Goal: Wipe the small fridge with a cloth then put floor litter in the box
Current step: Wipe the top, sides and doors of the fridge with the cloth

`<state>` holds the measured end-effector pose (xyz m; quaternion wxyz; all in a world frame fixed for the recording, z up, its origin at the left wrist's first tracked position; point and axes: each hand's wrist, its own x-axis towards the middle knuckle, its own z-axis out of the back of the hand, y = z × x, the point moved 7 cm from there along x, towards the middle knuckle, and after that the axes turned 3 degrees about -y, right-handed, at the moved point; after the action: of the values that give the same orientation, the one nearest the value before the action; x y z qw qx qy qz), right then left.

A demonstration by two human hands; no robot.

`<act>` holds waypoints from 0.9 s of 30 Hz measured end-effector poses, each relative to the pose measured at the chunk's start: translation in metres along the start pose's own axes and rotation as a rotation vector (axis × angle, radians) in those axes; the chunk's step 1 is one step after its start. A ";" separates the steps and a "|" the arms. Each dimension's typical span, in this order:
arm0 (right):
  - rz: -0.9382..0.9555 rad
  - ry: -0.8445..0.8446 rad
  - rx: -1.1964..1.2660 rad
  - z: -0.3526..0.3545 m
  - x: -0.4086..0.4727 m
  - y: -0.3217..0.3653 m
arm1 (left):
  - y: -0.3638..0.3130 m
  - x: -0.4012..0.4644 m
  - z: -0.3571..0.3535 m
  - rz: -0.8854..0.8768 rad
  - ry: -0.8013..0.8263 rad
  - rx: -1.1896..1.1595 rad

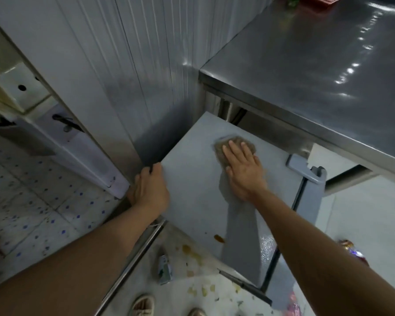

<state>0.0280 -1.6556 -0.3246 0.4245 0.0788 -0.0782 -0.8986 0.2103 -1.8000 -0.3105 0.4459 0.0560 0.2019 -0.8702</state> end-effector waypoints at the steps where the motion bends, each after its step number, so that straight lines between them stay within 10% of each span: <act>1: 0.039 0.005 0.013 -0.004 -0.018 0.012 | -0.005 -0.005 -0.001 -0.024 -0.013 0.037; 8: 0.305 0.049 0.013 -0.023 -0.115 0.053 | -0.023 -0.036 -0.018 -0.194 -0.018 0.202; 15: -0.132 -0.051 0.049 -0.006 -0.063 -0.003 | -0.009 -0.036 -0.025 -0.222 0.008 0.166; 27: 0.021 0.025 -0.032 -0.027 -0.153 0.059 | 0.030 -0.015 -0.003 -0.264 0.028 0.057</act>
<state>0.1740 -1.5764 -0.3276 0.4359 0.0824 -0.0595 -0.8943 0.2436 -1.8032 -0.3178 0.3231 0.0537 0.1889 -0.9258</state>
